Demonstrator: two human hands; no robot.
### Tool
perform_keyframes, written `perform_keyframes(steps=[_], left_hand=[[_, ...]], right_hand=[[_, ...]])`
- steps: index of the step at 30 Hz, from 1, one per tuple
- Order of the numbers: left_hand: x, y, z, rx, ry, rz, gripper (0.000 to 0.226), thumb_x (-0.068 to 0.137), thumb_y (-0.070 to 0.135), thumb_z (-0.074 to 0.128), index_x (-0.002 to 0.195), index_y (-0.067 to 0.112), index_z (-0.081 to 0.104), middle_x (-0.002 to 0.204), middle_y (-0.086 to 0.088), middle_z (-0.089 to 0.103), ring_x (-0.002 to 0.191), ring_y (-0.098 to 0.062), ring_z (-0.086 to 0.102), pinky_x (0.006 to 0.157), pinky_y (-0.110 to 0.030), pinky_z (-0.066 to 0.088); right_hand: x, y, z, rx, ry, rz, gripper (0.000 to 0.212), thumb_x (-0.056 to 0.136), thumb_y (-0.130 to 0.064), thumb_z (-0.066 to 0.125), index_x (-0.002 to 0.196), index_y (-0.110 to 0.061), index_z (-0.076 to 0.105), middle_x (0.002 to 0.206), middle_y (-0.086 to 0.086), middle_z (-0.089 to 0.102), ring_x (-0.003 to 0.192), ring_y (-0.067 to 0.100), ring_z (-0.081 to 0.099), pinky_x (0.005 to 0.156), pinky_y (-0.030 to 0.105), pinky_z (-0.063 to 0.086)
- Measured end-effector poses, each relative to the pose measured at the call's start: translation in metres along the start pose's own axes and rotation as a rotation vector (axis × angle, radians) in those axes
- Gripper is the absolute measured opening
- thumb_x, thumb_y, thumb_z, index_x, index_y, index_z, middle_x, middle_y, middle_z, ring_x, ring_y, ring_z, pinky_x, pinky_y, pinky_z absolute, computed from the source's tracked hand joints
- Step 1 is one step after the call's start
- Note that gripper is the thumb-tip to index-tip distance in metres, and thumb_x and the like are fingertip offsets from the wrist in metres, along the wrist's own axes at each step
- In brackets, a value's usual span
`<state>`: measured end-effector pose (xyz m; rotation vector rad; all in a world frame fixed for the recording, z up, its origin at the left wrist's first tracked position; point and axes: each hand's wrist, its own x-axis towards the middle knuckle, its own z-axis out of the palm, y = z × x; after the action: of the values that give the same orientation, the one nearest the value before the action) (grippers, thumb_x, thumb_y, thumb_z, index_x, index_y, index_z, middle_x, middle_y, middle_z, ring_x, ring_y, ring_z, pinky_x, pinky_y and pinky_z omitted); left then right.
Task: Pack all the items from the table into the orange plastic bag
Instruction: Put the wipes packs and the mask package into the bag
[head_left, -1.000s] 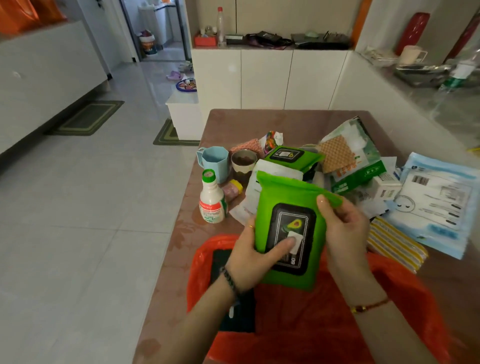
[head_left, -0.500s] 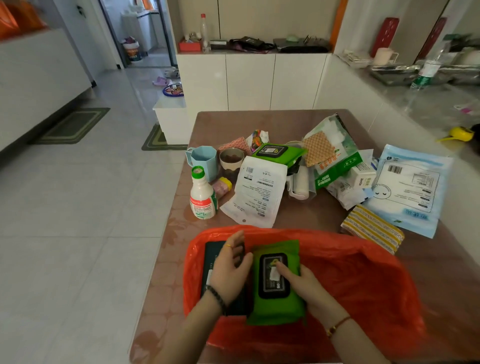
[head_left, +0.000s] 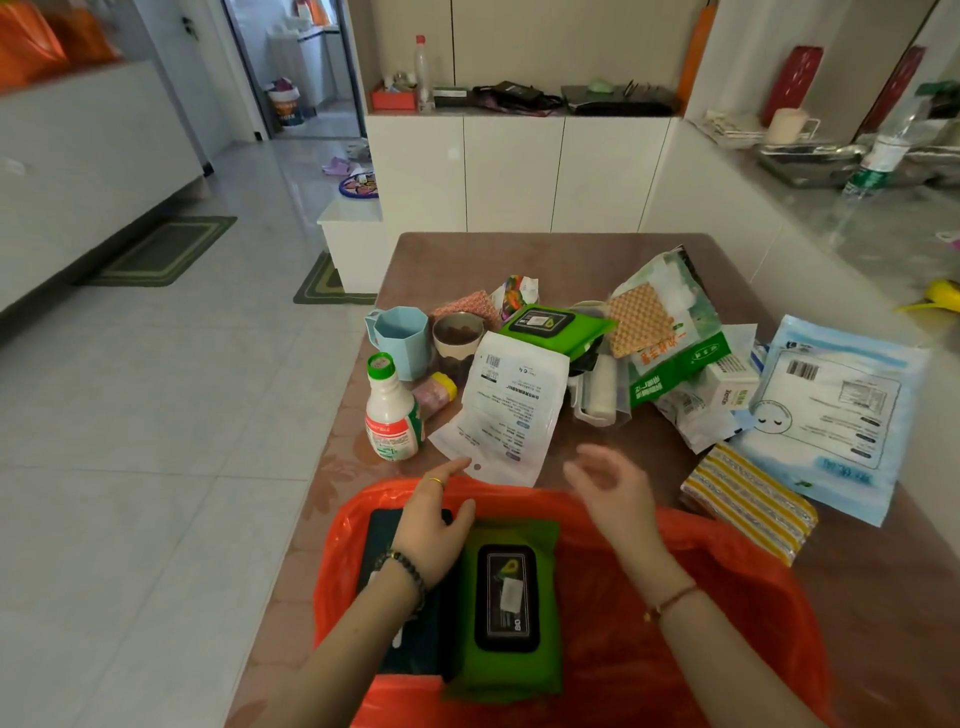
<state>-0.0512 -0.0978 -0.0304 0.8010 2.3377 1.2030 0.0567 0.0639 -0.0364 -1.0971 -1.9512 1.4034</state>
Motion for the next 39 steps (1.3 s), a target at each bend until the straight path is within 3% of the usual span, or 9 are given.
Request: perform_keyframes(steps=[5, 13, 17, 21, 24, 27, 32, 35, 39], left_hand=[[0.009, 0.007, 0.014, -0.017, 0.073, 0.049, 0.041, 0.088, 0.016, 0.054, 0.126, 0.028, 0.043, 0.124, 0.013, 0.048, 0.115, -0.001, 0.042, 0.098, -0.018, 0.034], [0.025, 0.012, 0.016, -0.245, 0.104, 0.049, 0.037, 0.085, 0.017, 0.059, 0.112, 0.038, 0.043, 0.113, 0.017, 0.052, 0.108, -0.007, 0.052, 0.086, -0.014, 0.043], [0.041, 0.028, 0.018, -0.344, 0.117, 0.044, 0.044, 0.082, 0.016, 0.063, 0.111, 0.040, 0.042, 0.117, 0.020, 0.047, 0.115, -0.009, 0.045, 0.096, -0.026, 0.038], [0.062, 0.046, 0.021, -0.489, 0.091, 0.038, 0.075, 0.076, 0.015, 0.070, 0.135, 0.026, 0.025, 0.132, 0.018, 0.036, 0.120, 0.001, 0.039, 0.099, -0.017, 0.038], [0.072, 0.058, 0.029, -0.715, -0.107, -0.009, 0.055, 0.067, 0.021, 0.072, 0.117, 0.021, 0.049, 0.124, 0.000, 0.060, 0.105, -0.011, 0.062, 0.080, -0.020, 0.055], [0.072, 0.062, 0.043, -0.900, -0.247, -0.124, 0.035, 0.065, 0.025, 0.068, 0.099, 0.016, 0.069, 0.110, -0.014, 0.070, 0.096, -0.026, 0.068, 0.072, -0.031, 0.058], [0.070, 0.052, 0.056, -1.063, -0.265, -0.237, 0.038, 0.074, 0.021, 0.061, 0.111, 0.009, 0.063, 0.107, -0.014, 0.071, 0.097, -0.032, 0.068, 0.067, -0.034, 0.058], [0.071, 0.041, 0.056, -1.082, -0.283, -0.289, 0.035, 0.074, 0.022, 0.062, 0.107, 0.013, 0.065, 0.107, -0.015, 0.071, 0.097, -0.034, 0.067, 0.067, -0.038, 0.058], [0.072, 0.038, 0.063, -1.083, -0.308, -0.325, 0.041, 0.073, 0.022, 0.063, 0.113, 0.011, 0.061, 0.109, -0.016, 0.070, 0.098, -0.036, 0.066, 0.070, -0.043, 0.058]], right_hand=[[0.078, -0.005, 0.041, -0.025, -0.109, 0.252, 0.058, 0.081, -0.017, 0.069, 0.131, -0.003, 0.043, 0.134, 0.016, 0.050, 0.120, 0.030, 0.051, 0.098, 0.039, 0.045], [0.093, -0.003, 0.040, -0.097, -0.112, 0.055, 0.007, 0.088, -0.007, 0.055, 0.088, -0.001, 0.058, 0.097, 0.025, 0.065, 0.089, 0.037, 0.062, 0.071, 0.039, 0.053], [0.079, -0.023, 0.003, -0.064, 0.025, -0.226, 0.031, 0.087, -0.009, 0.056, 0.063, -0.021, 0.040, 0.058, 0.002, 0.046, 0.052, 0.010, 0.046, 0.044, 0.014, 0.030], [0.072, -0.042, -0.042, 0.206, 0.034, -0.241, 0.021, 0.088, -0.009, 0.056, 0.069, -0.011, 0.047, 0.067, 0.013, 0.059, 0.063, 0.010, 0.059, 0.057, 0.023, 0.050], [0.069, -0.049, -0.062, 0.457, -0.121, -0.067, 0.012, 0.087, -0.009, 0.056, 0.076, -0.005, 0.053, 0.078, 0.019, 0.065, 0.076, 0.027, 0.065, 0.071, 0.040, 0.056], [0.073, -0.051, -0.076, 0.428, -0.210, -0.003, 0.021, 0.089, -0.015, 0.055, 0.069, -0.020, 0.062, 0.076, 0.003, 0.074, 0.072, 0.018, 0.070, 0.062, 0.033, 0.059], [0.126, -0.035, -0.140, 0.036, 0.308, -0.155, 0.005, 0.087, -0.017, 0.060, 0.092, -0.018, 0.060, 0.100, 0.007, 0.067, 0.085, 0.012, 0.063, 0.072, 0.021, 0.049], [0.157, 0.012, -0.202, -0.173, 0.751, 0.013, 0.052, 0.078, -0.017, 0.070, 0.123, -0.005, 0.046, 0.129, 0.019, 0.049, 0.115, 0.027, 0.048, 0.093, 0.028, 0.039], [0.152, 0.090, -0.251, -0.192, 0.660, 0.518, 0.093, 0.067, -0.021, 0.080, 0.137, 0.000, 0.023, 0.138, 0.026, 0.040, 0.124, 0.041, 0.043, 0.102, 0.052, 0.039]])
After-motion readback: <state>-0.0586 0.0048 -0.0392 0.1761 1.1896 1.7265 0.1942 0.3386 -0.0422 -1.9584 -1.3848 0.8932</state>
